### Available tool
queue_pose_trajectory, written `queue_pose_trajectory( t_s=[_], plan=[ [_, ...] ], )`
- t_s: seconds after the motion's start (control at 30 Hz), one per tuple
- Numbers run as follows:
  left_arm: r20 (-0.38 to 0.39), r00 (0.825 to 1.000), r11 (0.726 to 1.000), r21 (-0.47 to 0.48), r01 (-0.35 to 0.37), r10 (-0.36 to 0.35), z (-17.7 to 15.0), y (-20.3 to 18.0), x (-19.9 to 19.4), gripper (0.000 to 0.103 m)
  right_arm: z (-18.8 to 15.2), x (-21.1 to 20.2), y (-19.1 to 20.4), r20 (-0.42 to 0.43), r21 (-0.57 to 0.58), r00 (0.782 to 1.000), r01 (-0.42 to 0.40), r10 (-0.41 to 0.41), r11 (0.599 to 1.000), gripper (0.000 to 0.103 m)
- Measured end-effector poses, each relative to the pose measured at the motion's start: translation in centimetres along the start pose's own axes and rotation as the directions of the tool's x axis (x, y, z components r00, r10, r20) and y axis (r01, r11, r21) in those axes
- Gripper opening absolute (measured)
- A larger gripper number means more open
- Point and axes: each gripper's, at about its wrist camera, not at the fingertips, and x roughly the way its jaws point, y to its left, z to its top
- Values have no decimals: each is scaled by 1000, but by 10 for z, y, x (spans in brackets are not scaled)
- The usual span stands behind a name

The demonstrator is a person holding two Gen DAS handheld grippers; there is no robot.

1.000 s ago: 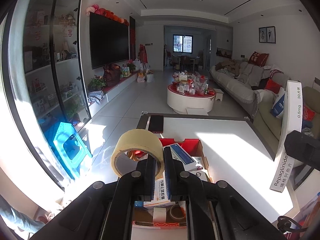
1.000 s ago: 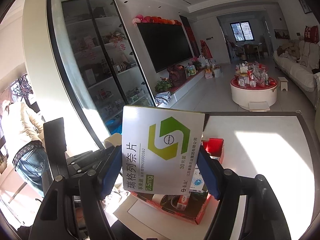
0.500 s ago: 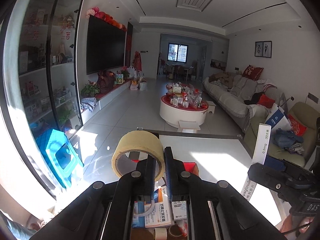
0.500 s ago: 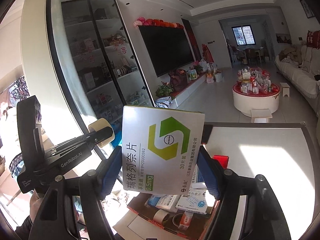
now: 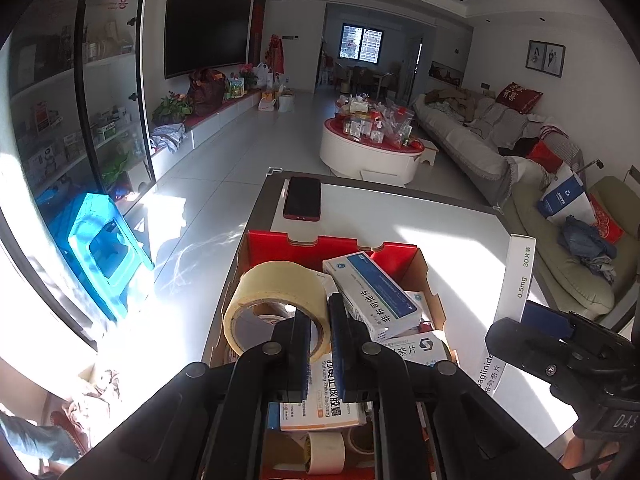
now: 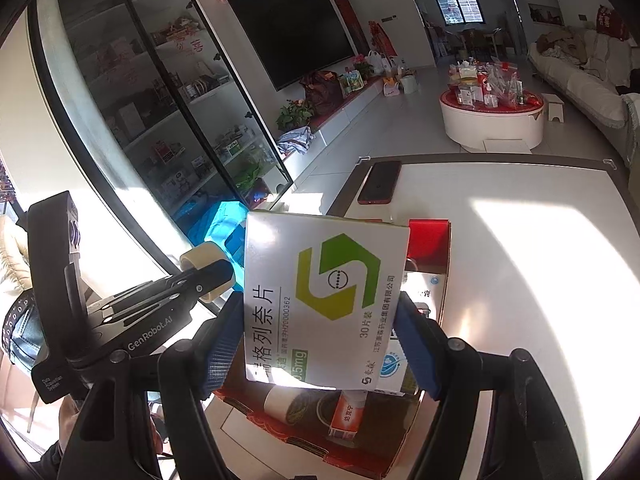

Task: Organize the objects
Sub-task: 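Carry the masking tape and Repaglinide box with both tools over the tray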

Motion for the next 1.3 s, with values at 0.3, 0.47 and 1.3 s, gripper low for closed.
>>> queue_pose_trajectory(
  t_s=[0.3, 0.47, 1.3],
  plan=[
    [-23, 999, 998, 46, -47, 48, -2, -7, 15, 9, -2, 18, -5, -33, -4, 999, 14, -14, 1000, 73],
    [-26, 999, 998, 45, -43, 44, -2, -6, 16, 9, -1, 22, -2, -37, -19, 999, 22, -23, 1000, 73],
    [-41, 998, 999, 30, -37, 38, -6, 2, 21, 9, -5, 34, 3, -54, -37, 998, 40, -42, 999, 73]
  ],
)
